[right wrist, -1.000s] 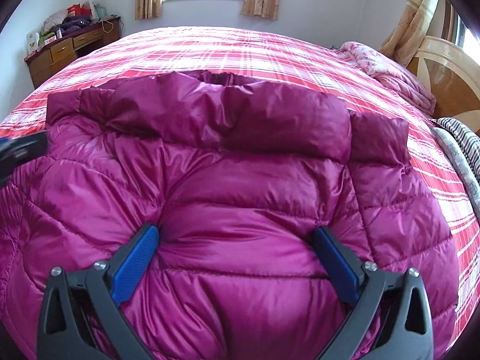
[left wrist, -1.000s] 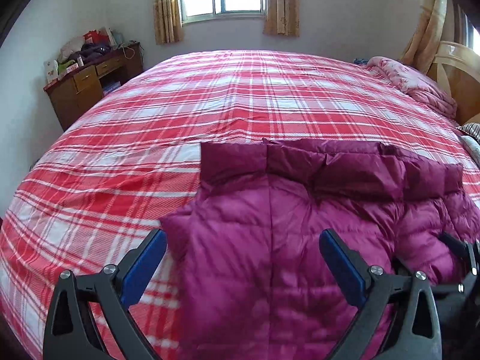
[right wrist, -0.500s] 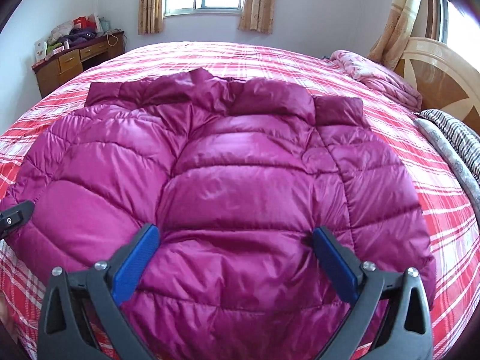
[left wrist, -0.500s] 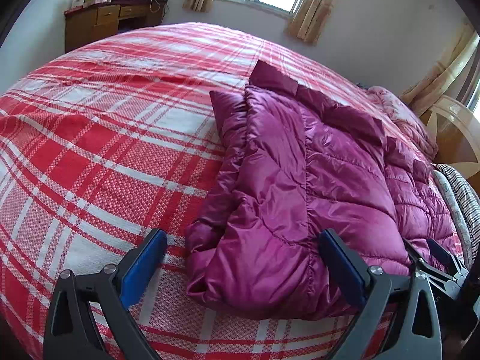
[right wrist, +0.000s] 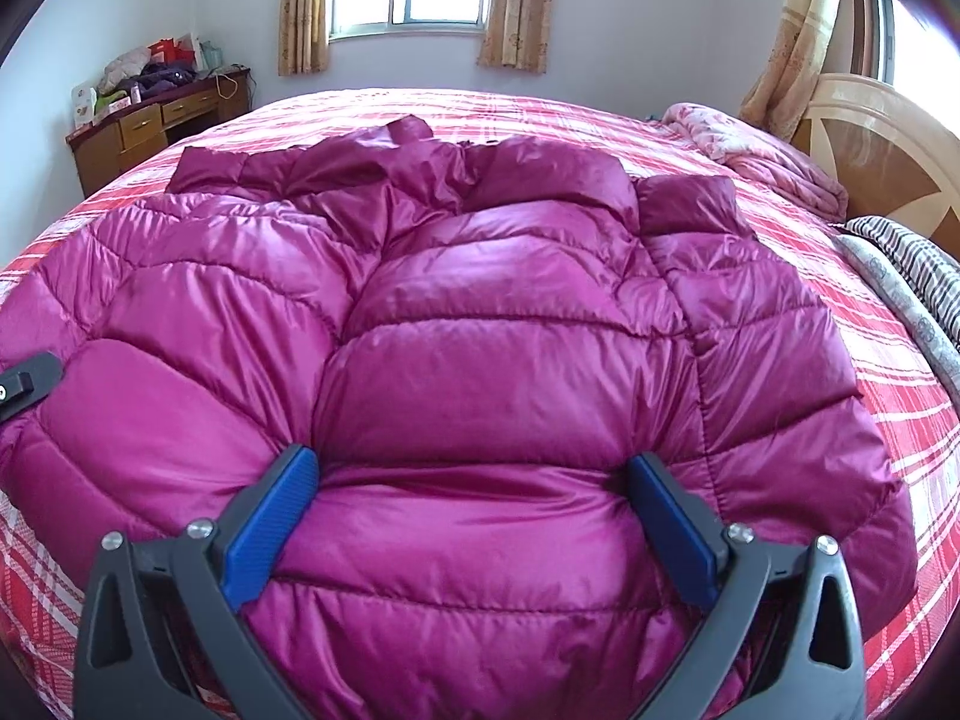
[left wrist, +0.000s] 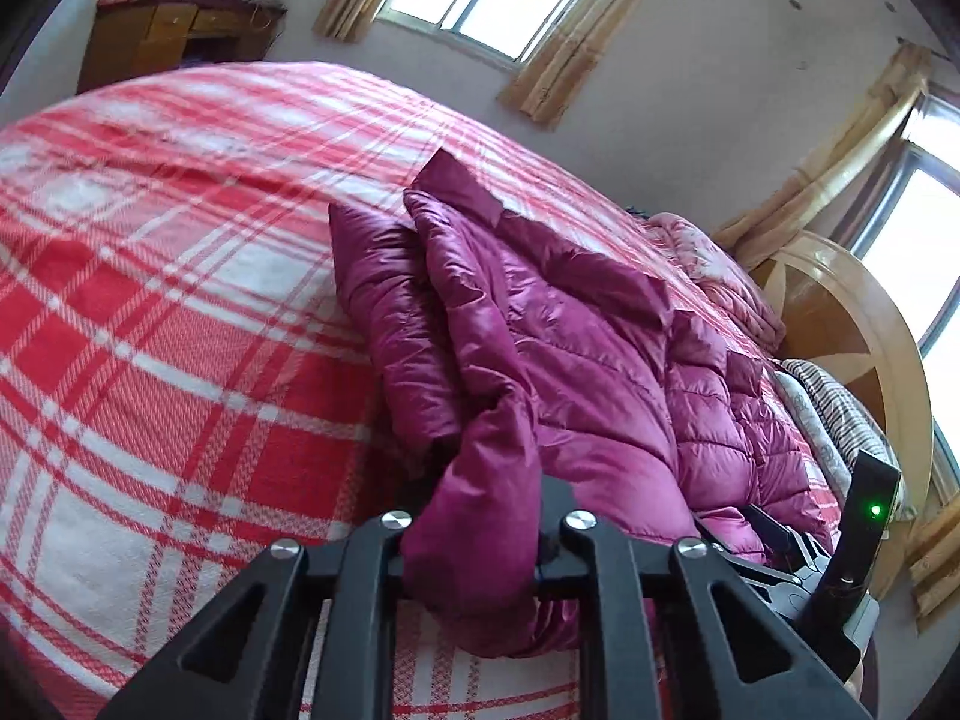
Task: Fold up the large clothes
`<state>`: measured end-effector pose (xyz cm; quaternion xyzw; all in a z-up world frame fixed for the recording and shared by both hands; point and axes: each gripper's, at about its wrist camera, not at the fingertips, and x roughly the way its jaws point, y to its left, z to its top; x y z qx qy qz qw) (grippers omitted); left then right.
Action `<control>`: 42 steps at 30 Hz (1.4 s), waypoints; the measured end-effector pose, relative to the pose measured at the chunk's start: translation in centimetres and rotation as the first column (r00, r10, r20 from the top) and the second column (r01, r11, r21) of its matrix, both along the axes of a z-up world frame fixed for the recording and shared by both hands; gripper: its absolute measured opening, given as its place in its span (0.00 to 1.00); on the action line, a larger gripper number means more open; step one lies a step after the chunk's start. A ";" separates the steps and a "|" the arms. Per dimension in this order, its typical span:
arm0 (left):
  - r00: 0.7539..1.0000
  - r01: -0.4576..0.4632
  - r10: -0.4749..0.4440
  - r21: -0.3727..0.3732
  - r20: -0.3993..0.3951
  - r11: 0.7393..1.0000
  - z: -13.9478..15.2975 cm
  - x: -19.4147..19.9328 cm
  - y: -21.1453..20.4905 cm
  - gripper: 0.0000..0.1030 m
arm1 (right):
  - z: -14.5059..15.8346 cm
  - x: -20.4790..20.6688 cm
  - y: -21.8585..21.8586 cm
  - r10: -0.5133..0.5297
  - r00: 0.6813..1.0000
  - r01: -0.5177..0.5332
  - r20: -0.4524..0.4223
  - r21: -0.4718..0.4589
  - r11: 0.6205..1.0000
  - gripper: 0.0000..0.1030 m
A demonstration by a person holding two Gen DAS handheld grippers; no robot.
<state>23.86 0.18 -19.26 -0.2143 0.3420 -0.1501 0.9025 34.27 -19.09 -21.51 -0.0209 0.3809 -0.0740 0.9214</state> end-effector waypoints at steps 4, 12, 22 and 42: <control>0.998 0.027 -0.025 -0.018 0.064 0.999 1.7 -0.6 0.4 0.10 | 0.0 -0.4 0.4 -0.010 1.000 0.010 -0.001 0.017 1.000 1.00; 0.983 0.061 -0.059 -0.007 0.173 0.998 5.9 -2.4 1.1 0.08 | 0.0 -1.3 4.1 0.035 0.999 -0.034 -0.008 0.048 0.998 1.00; 0.938 0.091 -0.168 0.251 0.304 0.964 12.1 -4.3 -2.3 0.08 | 1.5 -2.3 7.7 0.230 0.973 -0.224 -0.003 0.213 0.951 1.00; 0.777 0.500 -0.601 0.396 0.188 0.770 3.5 0.6 -17.0 0.17 | 3.0 -8.5 -10.9 -0.205 0.979 0.186 -0.001 0.429 0.884 0.97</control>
